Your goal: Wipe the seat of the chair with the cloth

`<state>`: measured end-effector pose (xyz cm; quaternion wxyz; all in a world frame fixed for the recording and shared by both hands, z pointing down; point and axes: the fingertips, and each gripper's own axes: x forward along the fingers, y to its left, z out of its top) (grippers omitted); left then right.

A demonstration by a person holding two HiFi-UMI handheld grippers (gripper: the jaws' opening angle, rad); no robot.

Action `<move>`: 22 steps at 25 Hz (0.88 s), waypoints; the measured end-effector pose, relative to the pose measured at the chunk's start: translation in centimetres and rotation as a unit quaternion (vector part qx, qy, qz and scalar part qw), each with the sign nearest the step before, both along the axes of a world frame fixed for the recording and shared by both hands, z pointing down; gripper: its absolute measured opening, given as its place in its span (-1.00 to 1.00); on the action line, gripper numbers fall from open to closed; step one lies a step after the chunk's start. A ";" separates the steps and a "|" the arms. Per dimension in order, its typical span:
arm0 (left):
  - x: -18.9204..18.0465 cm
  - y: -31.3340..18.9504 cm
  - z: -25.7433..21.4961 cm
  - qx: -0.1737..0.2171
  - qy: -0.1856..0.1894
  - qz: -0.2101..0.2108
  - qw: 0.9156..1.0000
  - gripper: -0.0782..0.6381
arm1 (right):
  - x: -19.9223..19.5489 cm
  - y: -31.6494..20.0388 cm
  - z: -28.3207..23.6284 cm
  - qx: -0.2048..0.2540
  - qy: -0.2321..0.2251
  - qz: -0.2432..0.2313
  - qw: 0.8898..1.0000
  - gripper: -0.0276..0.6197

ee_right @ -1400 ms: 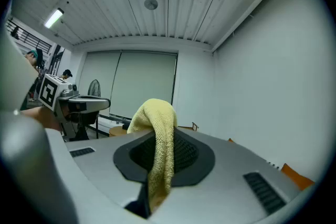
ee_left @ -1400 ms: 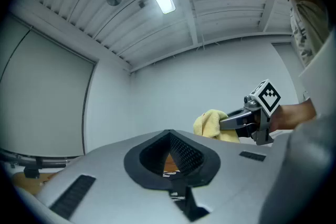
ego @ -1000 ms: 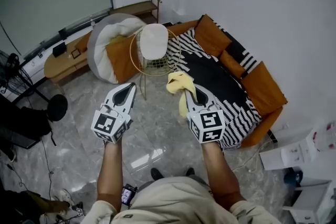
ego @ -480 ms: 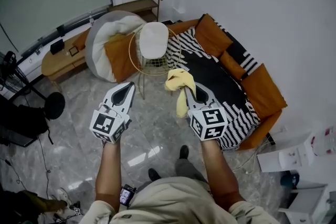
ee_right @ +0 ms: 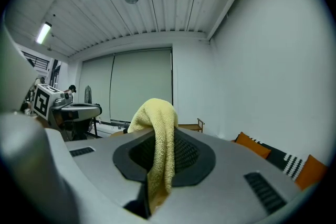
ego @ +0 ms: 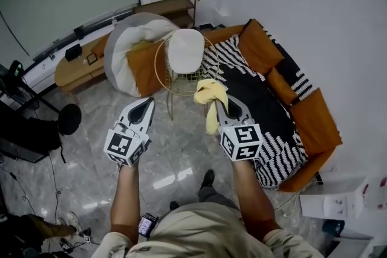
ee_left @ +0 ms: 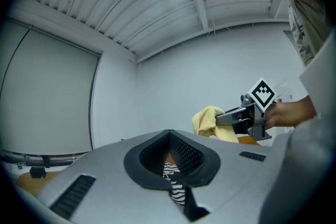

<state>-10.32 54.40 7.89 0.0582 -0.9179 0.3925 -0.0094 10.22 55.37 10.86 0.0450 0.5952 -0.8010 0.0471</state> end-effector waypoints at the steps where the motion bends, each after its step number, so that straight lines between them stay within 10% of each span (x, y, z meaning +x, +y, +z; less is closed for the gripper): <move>1: 0.8 -1.1 0.1 0.001 -0.004 -0.004 1.000 -0.74 | 0.7 -1.3 0.1 0.000 -0.002 -0.006 1.000 -0.75; 22: 10.0 -20.0 1.1 0.018 -0.046 -0.035 0.998 -0.74 | 10.3 -22.2 1.7 -0.003 -0.022 -0.036 0.999 -0.75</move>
